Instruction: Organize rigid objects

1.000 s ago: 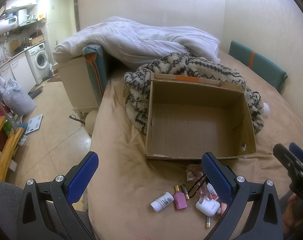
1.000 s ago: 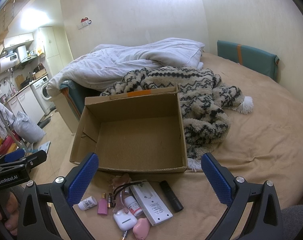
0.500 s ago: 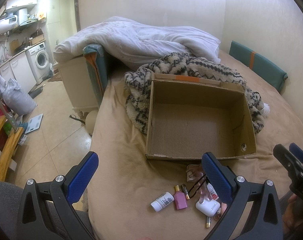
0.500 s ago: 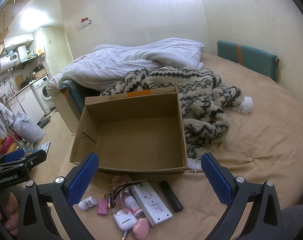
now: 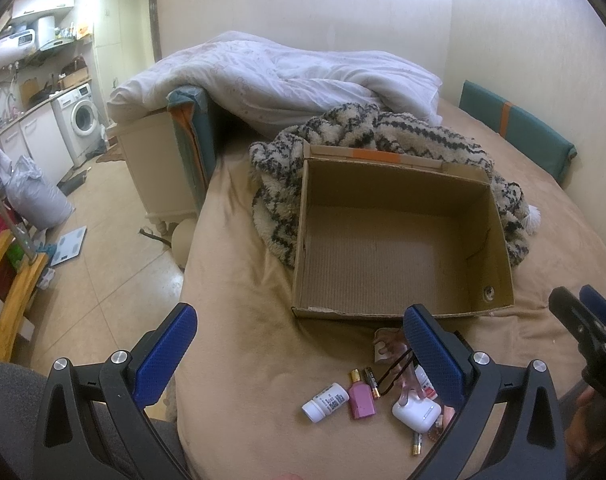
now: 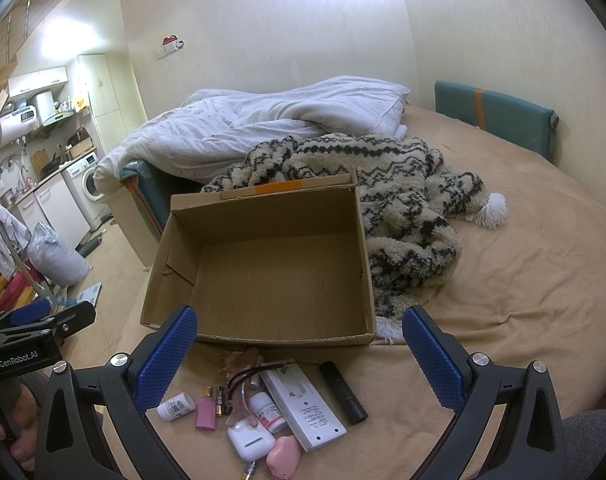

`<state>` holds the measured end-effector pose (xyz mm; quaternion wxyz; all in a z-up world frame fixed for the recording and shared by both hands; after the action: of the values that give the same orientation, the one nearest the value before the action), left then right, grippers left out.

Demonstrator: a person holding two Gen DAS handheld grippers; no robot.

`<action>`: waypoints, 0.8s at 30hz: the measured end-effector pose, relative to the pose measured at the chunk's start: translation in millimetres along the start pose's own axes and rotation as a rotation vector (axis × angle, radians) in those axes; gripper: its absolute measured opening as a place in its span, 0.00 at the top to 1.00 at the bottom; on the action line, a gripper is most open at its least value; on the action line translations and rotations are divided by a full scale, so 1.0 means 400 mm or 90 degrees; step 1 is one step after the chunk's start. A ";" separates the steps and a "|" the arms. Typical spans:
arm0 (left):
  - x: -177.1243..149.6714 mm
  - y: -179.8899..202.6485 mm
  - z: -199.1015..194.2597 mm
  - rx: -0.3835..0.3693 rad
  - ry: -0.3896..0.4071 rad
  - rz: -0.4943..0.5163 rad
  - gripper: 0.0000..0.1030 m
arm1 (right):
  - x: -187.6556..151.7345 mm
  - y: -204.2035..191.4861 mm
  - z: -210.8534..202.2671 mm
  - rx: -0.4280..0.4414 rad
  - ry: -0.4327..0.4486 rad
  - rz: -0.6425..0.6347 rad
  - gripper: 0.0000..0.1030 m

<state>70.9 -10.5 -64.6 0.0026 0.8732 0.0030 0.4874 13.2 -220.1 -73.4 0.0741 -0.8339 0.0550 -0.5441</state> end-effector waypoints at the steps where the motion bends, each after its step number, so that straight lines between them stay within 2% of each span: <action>1: 0.000 0.002 -0.001 0.000 0.000 0.000 0.00 | 0.000 0.000 0.000 0.000 0.000 0.000 0.00; 16: -0.010 0.008 0.006 -0.001 -0.004 0.007 0.00 | 0.003 0.001 0.003 -0.001 -0.002 0.000 0.00; 24: -0.032 0.025 0.034 -0.006 -0.037 0.029 0.00 | 0.002 0.013 0.003 -0.004 -0.004 0.016 0.00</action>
<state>75.6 -20.4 -82.6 -0.0044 0.8868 -0.0192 0.4617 14.5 -225.4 -74.0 0.0786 -0.8351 0.0668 -0.5404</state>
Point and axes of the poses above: each gripper's, at about its wrist camera, not at the fingertips, and z roughly the way its jaws point, y to its right, x to its top, the point moved 10 cm from there along z, roughly the way its jaws point, and after that the axes turned 13 degrees about y, right-handed, at the moved point
